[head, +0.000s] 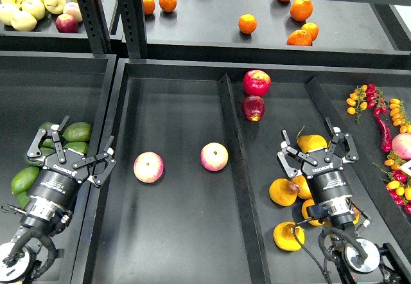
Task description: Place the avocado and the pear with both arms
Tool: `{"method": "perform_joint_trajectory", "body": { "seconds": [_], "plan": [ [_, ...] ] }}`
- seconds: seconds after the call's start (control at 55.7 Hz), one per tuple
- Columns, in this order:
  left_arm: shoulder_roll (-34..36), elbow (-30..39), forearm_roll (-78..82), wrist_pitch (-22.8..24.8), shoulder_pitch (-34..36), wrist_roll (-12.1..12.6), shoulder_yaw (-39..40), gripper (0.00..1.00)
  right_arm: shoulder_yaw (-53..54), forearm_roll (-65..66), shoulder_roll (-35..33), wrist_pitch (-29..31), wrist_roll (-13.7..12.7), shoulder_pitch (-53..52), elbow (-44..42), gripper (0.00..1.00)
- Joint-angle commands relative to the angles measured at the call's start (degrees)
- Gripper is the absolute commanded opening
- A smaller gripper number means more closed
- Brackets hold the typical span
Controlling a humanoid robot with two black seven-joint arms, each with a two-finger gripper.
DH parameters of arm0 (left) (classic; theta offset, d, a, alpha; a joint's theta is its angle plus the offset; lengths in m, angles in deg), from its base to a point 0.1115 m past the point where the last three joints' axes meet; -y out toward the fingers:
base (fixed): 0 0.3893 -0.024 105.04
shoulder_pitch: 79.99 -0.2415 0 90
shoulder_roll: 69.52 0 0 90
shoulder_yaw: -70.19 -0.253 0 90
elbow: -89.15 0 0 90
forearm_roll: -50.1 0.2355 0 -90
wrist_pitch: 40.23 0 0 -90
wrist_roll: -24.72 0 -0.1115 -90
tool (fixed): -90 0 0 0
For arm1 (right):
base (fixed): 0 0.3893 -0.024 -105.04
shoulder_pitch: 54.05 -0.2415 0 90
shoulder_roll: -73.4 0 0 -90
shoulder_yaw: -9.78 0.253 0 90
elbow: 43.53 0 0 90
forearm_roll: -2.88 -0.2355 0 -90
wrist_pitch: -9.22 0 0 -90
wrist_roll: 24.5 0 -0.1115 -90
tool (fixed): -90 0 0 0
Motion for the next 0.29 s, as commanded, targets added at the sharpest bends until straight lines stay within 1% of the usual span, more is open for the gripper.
{"method": "perform_joint_trajectory", "body": {
  "seconds": [0.0, 0.269],
  "plan": [
    [0.0, 0.05, 0.0, 0.0, 0.0, -0.08, -0.03, 1.0, -0.04, 0.03, 0.0, 0.0, 0.0, 0.0, 0.0, 1.0],
    [0.0, 0.05, 0.0, 0.0, 0.0, 0.0, -0.03, 1.0, 0.23, 0.03, 0.0, 0.0, 0.0, 0.0, -0.17, 1.0]
  ]
}}
